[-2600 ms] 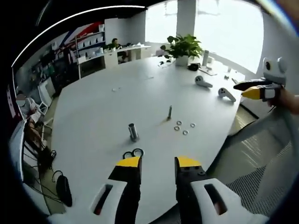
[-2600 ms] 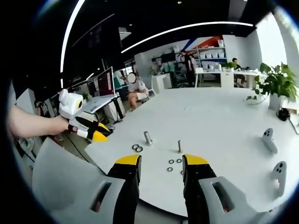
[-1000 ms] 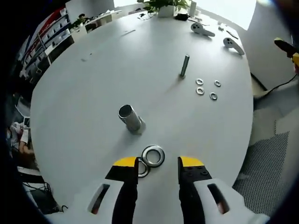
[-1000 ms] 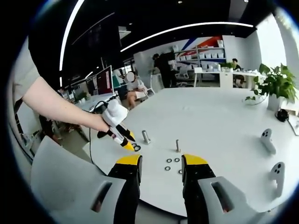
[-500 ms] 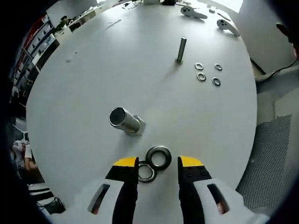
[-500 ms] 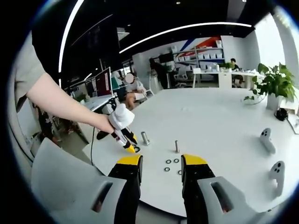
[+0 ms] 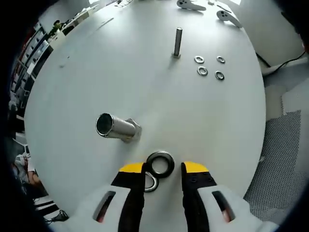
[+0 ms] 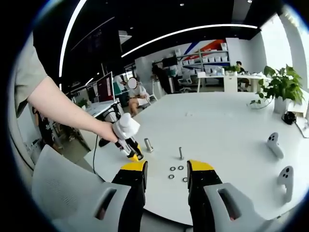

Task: Place the washer onto the threaded stud by aligning its center hole with the stud, sliding it down to the base, and recovering from edge contact or off-axis alignment until the washer reaches the visible bottom stop.

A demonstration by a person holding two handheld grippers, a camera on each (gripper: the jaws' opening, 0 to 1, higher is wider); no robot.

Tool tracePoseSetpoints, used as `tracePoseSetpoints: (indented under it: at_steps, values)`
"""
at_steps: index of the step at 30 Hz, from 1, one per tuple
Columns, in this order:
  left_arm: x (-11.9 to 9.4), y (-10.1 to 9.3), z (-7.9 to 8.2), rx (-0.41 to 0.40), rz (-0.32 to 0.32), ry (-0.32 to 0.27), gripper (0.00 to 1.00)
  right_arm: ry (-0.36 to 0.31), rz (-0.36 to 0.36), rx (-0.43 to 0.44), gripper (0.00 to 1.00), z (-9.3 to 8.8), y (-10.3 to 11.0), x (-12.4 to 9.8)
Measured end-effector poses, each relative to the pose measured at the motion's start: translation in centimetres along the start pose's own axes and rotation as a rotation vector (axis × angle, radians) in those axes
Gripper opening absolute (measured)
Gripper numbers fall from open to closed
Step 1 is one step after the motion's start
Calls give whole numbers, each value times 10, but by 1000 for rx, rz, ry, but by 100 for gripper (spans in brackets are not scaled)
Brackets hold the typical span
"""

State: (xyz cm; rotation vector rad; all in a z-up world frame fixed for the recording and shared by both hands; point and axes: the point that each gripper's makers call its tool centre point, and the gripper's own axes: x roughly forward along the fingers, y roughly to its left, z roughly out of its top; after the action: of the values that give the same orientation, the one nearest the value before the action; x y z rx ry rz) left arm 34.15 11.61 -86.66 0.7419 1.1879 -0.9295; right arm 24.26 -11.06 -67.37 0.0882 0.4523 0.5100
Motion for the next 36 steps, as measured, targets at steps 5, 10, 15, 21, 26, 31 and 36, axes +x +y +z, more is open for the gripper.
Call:
tracePoseSetpoints:
  at_steps: [5, 10, 15, 21, 26, 31, 36]
  values:
    - [0, -4, 1, 18, -2, 9, 23, 3, 1, 1, 35, -1, 0, 0]
    - [1, -7, 2, 38, -6, 10, 21, 5, 0, 1, 35, -1, 0, 0]
    - [2, -5, 2, 21, -14, 9, 23, 7, 1, 0, 35, -1, 1, 0]
    - [3, -7, 4, 47, -11, 20, 25, 3, -1, 6, 34, 0, 0, 0]
    - [4, -4, 3, 47, -17, 29, 24, 1, -4, 8, 34, 0, -1, -1]
    - [8, 1, 3, 77, -13, 54, 21, -5, -10, 11, 34, 1, -2, -2]
    - [7, 0, 2, 64, -15, 43, 20, -3, -9, 7, 34, 1, -1, -1]
